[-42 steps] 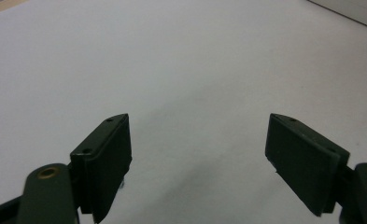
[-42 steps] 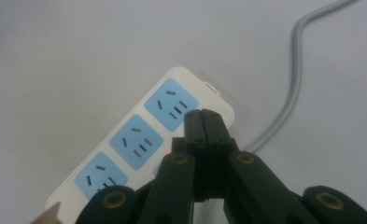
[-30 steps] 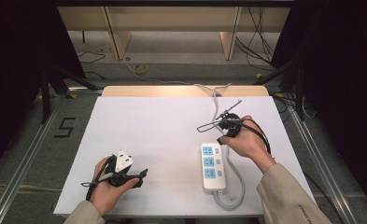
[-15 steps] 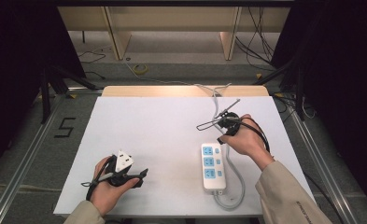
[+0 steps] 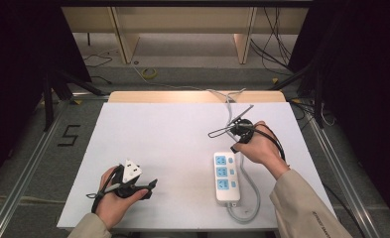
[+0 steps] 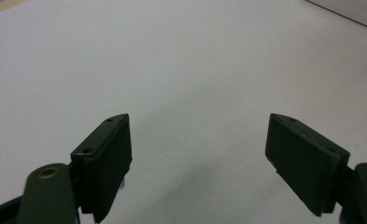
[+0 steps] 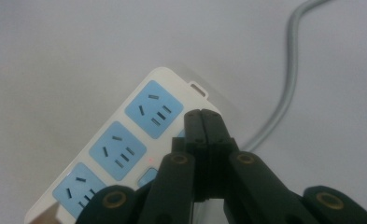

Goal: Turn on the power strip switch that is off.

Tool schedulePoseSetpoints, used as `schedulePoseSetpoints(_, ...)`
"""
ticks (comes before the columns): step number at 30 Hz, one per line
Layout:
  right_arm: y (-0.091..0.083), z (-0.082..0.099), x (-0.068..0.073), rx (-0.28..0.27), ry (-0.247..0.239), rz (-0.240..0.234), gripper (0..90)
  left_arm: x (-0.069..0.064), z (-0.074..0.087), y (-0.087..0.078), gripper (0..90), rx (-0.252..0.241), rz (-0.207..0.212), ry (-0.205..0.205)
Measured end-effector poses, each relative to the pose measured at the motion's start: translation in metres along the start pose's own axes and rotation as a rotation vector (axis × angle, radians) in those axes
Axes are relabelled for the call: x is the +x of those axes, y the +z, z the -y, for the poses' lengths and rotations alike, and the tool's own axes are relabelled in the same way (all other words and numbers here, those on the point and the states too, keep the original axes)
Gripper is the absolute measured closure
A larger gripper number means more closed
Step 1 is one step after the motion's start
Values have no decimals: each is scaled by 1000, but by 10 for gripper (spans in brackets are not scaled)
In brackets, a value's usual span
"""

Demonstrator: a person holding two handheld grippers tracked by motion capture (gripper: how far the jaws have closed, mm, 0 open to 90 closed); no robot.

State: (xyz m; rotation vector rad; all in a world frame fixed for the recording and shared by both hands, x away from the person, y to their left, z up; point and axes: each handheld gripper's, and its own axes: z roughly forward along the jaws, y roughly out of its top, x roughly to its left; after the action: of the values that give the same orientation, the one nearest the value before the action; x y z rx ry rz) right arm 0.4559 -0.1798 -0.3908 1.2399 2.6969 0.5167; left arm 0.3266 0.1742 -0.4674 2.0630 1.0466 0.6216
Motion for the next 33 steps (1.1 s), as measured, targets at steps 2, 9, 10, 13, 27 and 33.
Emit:
schedulePoseSetpoints(2, 0, 0, 0, 1, 0, 0, 900, 0, 0, 0, 226, 0, 0, 0)
schedulePoseSetpoints(9, 3, -2, 0, 9, 2, 3, 900, 0, 0, 0, 226, 0, 0, -1)
schedulePoseSetpoints(10, 3, -2, 0, 10, 0, 4, 900, 0, 0, 0, 226, 0, 0, -1)
schedulePoseSetpoints(13, 4, -3, 0, 16, 0, 2, 900, 0, 0, 0, 226, 1, 1, 0)
schedulePoseSetpoints(27, 9, -5, 3, 29, 0, -1, 900, 0, 0, -1, 226, 1, 0, 2)
schedulePoseSetpoints(33, 13, -5, 4, 38, -9, -1, 900, 0, 0, 0, 226, -2, 0, 0)
